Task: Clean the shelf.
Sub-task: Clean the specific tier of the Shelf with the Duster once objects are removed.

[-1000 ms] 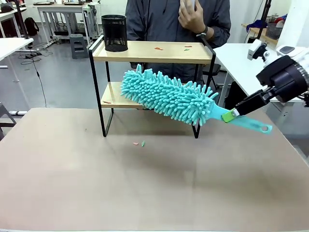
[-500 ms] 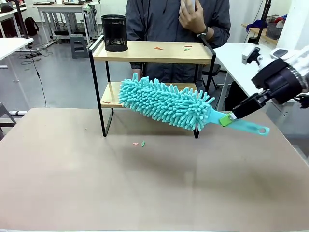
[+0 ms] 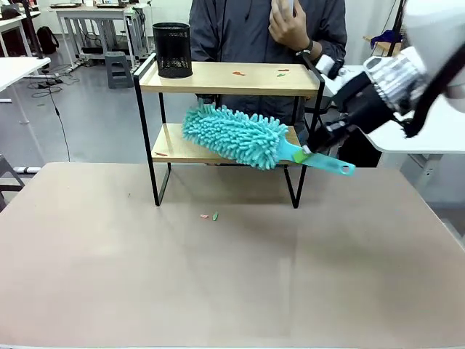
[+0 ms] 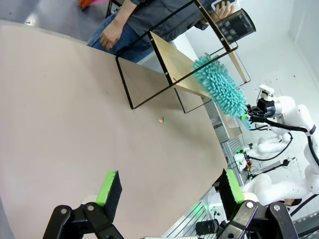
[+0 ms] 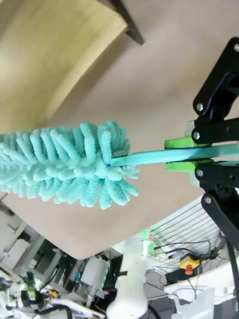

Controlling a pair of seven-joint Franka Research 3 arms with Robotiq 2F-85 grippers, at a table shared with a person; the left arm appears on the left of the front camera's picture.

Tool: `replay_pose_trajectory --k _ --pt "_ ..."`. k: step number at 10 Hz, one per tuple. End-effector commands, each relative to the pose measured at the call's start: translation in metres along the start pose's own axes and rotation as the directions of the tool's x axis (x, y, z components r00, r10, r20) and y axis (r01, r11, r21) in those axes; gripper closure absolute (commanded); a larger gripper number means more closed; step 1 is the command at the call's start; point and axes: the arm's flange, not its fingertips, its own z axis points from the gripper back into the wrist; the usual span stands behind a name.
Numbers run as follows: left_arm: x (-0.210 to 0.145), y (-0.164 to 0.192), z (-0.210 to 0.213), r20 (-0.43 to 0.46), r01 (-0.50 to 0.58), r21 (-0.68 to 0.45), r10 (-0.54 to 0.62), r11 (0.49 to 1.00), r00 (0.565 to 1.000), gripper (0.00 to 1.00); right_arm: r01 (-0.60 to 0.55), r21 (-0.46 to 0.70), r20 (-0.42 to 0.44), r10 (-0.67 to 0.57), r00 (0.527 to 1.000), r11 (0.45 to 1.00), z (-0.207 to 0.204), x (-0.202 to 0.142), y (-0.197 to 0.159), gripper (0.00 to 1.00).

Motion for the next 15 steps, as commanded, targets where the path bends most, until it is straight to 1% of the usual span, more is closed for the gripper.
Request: replay_pose_trajectory --k 1,3,5,6,7,8,9,10,11,12,13,14,15 --pt "0.001 -0.001 -0.001 0.018 0.02 -0.014 -0.02 1.0 1.0 0.0 0.017 -0.001 -0.025 -0.017 1.0 1.0 -0.018 0.03 0.0 0.88" --pt "0.001 -0.001 -0.001 0.018 0.02 -0.014 -0.02 1.0 1.0 0.0 -0.023 0.041 -0.056 0.026 0.998 0.999 -0.037 0.05 0.003 0.88" --pt "0.001 -0.001 -0.001 0.018 0.02 -0.014 -0.02 1.0 1.0 0.0 -0.064 0.05 -0.092 0.068 0.993 0.997 -0.044 0.054 0.013 0.88" --pt "0.001 -0.001 -0.001 0.018 0.02 -0.014 -0.02 1.0 1.0 0.0 -0.086 0.038 -0.134 0.09 0.987 0.996 -0.046 0.051 0.021 0.88" --pt "0.001 -0.001 -0.001 0.018 0.02 -0.014 -0.02 1.0 1.0 0.0 -0.124 0.031 -0.19 0.128 0.973 0.992 -0.045 0.044 0.028 0.88" --pt "0.001 -0.001 -0.001 0.018 0.02 -0.014 -0.02 1.0 1.0 0.0 -0.175 0.059 -0.284 0.185 0.941 0.983 -0.037 0.031 0.033 0.88" --pt "0.001 -0.001 -0.001 0.018 0.02 -0.014 -0.02 1.0 1.0 0.0 -0.201 0.093 -0.368 0.222 0.903 0.975 -0.02 0.016 0.035 0.88" --pt "0.001 -0.001 -0.001 0.018 0.02 -0.014 -0.02 1.0 1.0 0.0 -0.193 0.131 -0.392 0.229 0.891 0.972 0.0 -0.004 0.04 0.88" --pt "0.001 -0.001 -0.001 0.018 0.02 -0.014 -0.02 1.0 1.0 0.0 -0.213 0.197 -0.383 0.275 0.882 0.957 0.018 -0.025 0.047 0.88" --pt "0.001 -0.001 -0.001 0.018 0.02 -0.014 -0.02 1.0 1.0 0.0 -0.233 0.254 -0.32 0.309 0.895 0.939 0.038 -0.046 0.051 0.88" --pt "0.001 -0.001 -0.001 0.018 0.02 -0.014 -0.02 1.0 1.0 0.0 -0.218 0.27 -0.256 0.288 0.923 0.938 0.052 -0.064 0.045 0.88" --pt "0.001 -0.001 -0.001 0.018 0.02 -0.014 -0.02 1.0 1.0 0.0 -0.209 0.322 -0.172 0.274 0.946 0.923 0.067 -0.085 0.036 0.88" --pt "0.001 -0.001 -0.001 0.018 0.02 -0.014 -0.02 1.0 1.0 0.0 -0.178 0.342 -0.093 0.222 0.971 0.923 0.087 -0.115 0.025 0.88"
